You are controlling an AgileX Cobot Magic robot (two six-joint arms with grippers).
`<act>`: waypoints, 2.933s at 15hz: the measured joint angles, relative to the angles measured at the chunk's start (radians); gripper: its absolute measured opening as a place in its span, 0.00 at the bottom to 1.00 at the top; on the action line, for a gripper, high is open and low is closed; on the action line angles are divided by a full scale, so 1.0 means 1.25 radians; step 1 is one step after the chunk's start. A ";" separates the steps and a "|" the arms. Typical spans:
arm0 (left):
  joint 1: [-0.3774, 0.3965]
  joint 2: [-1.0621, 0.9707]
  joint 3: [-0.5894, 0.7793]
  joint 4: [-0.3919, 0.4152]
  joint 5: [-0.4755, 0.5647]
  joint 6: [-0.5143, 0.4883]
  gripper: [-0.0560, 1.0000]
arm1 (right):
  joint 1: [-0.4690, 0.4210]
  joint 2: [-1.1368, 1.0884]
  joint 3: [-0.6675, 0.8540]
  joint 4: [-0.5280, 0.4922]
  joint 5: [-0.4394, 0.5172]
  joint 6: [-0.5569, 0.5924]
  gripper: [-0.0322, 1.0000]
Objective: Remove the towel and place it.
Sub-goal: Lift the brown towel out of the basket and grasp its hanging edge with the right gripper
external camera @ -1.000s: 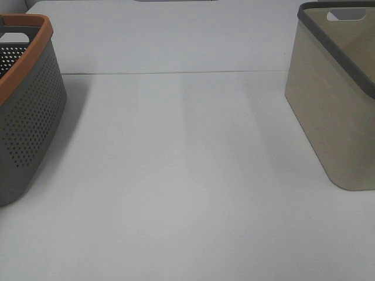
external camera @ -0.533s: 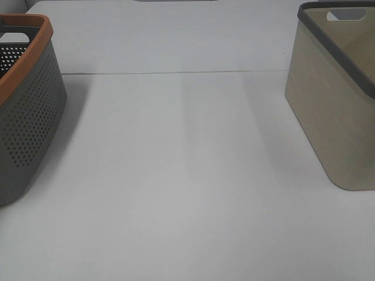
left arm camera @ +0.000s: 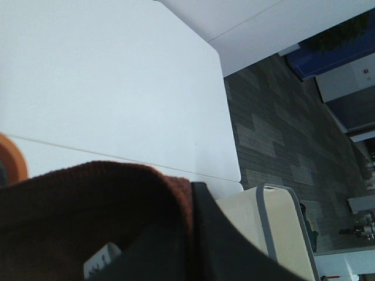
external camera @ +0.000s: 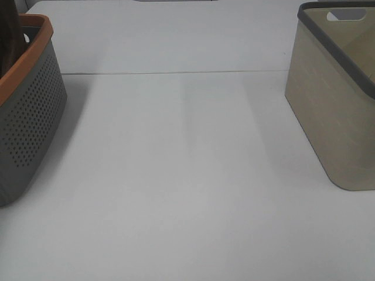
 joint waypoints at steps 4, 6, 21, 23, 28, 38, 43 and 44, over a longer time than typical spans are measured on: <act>-0.110 -0.068 0.000 0.000 -0.066 0.042 0.05 | 0.000 0.000 0.000 0.014 -0.001 0.018 0.65; -0.192 -0.106 0.000 0.000 -0.133 0.058 0.05 | 0.000 0.000 0.000 0.074 -0.003 0.021 0.62; -0.497 -0.115 0.000 0.035 -0.321 0.119 0.05 | 0.038 0.589 -0.128 0.385 -0.306 -0.329 0.53; -0.532 -0.110 0.000 0.066 -0.341 0.119 0.05 | 0.126 0.671 -0.148 0.385 -0.395 -0.404 0.53; -0.634 -0.064 0.000 0.146 -0.382 0.118 0.05 | 0.397 0.881 -0.154 0.343 -0.743 -0.454 0.53; -0.675 -0.033 0.000 0.181 -0.399 0.101 0.05 | 0.495 1.067 -0.154 0.366 -1.013 -0.440 0.53; -0.675 -0.033 0.000 0.180 -0.381 0.101 0.05 | 0.495 1.067 -0.154 0.366 -1.013 -0.439 0.53; -0.675 -0.033 0.000 0.180 -0.381 0.101 0.05 | 0.495 1.067 -0.154 0.366 -1.013 -0.439 0.53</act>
